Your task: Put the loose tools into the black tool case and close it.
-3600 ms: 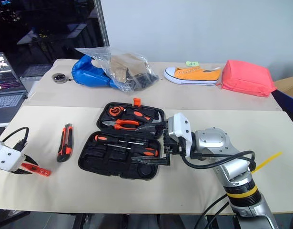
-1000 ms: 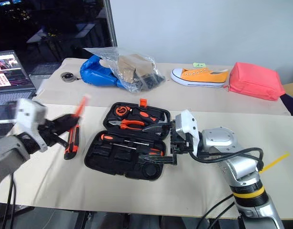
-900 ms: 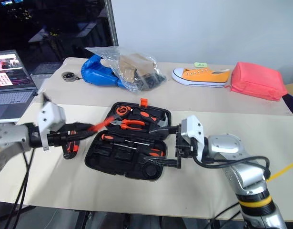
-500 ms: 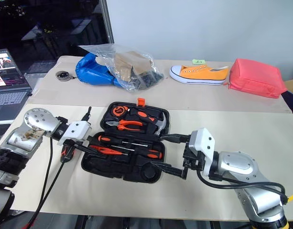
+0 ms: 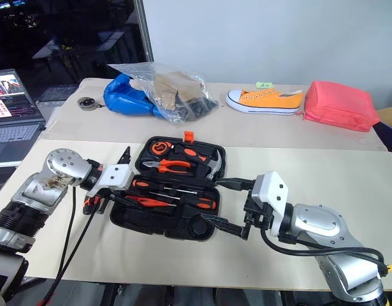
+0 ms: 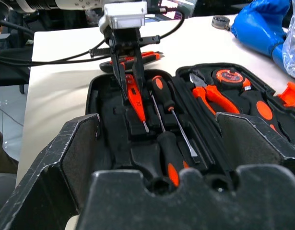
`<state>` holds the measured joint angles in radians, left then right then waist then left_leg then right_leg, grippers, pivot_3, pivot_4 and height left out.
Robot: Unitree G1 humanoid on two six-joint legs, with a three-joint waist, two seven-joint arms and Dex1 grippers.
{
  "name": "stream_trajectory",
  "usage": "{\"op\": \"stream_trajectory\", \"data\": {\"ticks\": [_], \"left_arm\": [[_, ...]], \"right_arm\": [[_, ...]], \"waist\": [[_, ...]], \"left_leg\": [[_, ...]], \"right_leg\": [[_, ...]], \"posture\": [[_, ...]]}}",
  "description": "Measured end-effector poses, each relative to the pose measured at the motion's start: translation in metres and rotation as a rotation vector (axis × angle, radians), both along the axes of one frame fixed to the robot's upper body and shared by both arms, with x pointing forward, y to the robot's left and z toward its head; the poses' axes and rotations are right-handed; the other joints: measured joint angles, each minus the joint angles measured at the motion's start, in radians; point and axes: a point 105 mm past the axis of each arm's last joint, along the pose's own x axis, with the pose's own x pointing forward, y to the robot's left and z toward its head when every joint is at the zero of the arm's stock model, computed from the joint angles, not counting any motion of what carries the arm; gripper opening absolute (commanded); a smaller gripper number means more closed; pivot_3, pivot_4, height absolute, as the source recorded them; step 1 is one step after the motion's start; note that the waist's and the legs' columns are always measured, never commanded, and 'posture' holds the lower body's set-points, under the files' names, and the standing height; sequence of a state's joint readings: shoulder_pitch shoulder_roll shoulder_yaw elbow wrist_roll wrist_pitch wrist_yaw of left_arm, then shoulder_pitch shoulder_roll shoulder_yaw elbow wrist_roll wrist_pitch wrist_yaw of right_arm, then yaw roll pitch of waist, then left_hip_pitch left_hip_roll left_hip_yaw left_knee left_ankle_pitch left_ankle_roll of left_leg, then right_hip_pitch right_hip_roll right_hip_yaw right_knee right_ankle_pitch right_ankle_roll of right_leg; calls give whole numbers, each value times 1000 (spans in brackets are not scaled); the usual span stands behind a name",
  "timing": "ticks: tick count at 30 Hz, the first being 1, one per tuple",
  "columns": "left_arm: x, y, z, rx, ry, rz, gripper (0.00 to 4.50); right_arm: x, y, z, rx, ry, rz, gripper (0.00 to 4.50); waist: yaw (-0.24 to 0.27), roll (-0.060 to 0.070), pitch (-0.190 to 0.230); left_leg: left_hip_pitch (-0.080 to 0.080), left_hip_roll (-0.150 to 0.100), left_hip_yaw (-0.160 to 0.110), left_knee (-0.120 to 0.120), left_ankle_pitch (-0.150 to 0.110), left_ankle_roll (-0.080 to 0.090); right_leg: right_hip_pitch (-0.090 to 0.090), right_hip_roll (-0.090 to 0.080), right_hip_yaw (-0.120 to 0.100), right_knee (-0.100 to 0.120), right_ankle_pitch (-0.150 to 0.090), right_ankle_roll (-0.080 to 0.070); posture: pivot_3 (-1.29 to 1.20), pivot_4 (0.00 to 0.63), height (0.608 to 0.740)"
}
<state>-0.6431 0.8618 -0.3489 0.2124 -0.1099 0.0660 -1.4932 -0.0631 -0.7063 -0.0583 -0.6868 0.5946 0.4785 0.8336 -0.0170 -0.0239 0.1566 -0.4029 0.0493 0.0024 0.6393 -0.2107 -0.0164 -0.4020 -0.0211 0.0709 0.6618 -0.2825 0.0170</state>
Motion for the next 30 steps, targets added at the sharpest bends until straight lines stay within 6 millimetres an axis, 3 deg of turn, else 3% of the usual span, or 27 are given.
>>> {"op": "stream_trajectory", "data": {"ticks": [10, 21, 30], "left_arm": [[11, 4, -1, 40, -62, -34, 453], [13, 7, -6, 50, -86, -91, 453], [13, 6, -6, 47, -71, -85, 453]], "right_arm": [[-1, 0, -1, -6, 16, 9, 4500], [-12, -8, -5, -51, 59, 66, 4500], [-13, -10, -6, -55, 62, 74, 4500]], "waist": [[2, 0, 0], [-4, 0, 0], [-3, 0, 0]], "left_leg": [[1, 0, 0, 2, 1, 1], [12, 0, 0, 2, 1, 2], [12, 0, 0, 2, 1, 2]], "right_leg": [[1, 0, 0, 1, 0, 0], [13, 0, 0, 1, 0, 0], [13, 0, 0, 1, 0, 1]], "posture": [[0, 150, 740], [0, 150, 740], [0, 150, 740]]}}
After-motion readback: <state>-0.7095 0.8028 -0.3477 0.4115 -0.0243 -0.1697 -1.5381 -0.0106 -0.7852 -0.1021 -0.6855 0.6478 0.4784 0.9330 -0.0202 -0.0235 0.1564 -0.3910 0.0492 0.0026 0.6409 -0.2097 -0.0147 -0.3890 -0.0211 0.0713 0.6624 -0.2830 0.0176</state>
